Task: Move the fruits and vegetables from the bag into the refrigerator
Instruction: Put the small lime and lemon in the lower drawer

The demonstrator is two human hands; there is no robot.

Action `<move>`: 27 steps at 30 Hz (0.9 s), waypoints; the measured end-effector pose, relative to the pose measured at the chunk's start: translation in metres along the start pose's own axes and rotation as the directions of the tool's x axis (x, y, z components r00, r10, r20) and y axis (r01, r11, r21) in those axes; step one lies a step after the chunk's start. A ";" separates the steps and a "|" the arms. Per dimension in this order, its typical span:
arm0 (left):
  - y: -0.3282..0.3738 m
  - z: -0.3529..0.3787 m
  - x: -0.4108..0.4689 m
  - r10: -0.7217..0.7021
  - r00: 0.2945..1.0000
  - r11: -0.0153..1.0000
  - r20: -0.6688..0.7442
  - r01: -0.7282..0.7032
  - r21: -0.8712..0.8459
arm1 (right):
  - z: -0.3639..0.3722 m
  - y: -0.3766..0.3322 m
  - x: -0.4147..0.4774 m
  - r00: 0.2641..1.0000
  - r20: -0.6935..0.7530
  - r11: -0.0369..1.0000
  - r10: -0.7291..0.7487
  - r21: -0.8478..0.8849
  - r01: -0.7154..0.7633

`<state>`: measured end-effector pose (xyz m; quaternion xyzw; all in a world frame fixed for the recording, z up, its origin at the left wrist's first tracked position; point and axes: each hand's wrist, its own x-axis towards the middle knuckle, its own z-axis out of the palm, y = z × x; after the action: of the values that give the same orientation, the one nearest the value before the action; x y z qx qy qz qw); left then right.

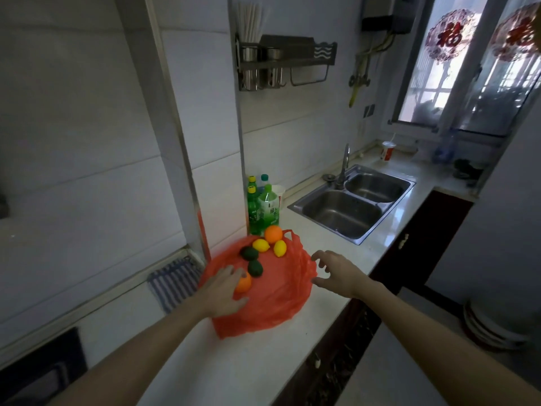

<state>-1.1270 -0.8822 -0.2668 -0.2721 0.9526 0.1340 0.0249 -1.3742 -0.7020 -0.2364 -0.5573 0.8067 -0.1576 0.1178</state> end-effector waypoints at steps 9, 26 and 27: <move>-0.015 0.019 0.065 -0.072 0.994 0.991 -0.084 0.062 -0.118 | 0.037 0.025 0.054 0.998 -0.003 0.998 0.065 0.012 -0.065; -0.056 0.073 0.183 -0.178 0.978 0.957 0.105 0.196 -0.211 | 0.089 0.057 0.175 0.980 0.163 0.994 0.110 0.005 -0.112; -0.057 0.076 0.188 -0.178 0.977 0.959 0.119 0.199 -0.203 | 0.091 0.061 0.181 0.981 0.166 0.994 0.103 0.008 -0.106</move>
<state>-1.2589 -1.0045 -0.3767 -0.3557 0.8999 0.2463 0.0555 -1.4567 -0.8631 -0.3467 -0.5243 0.8209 -0.1110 0.1970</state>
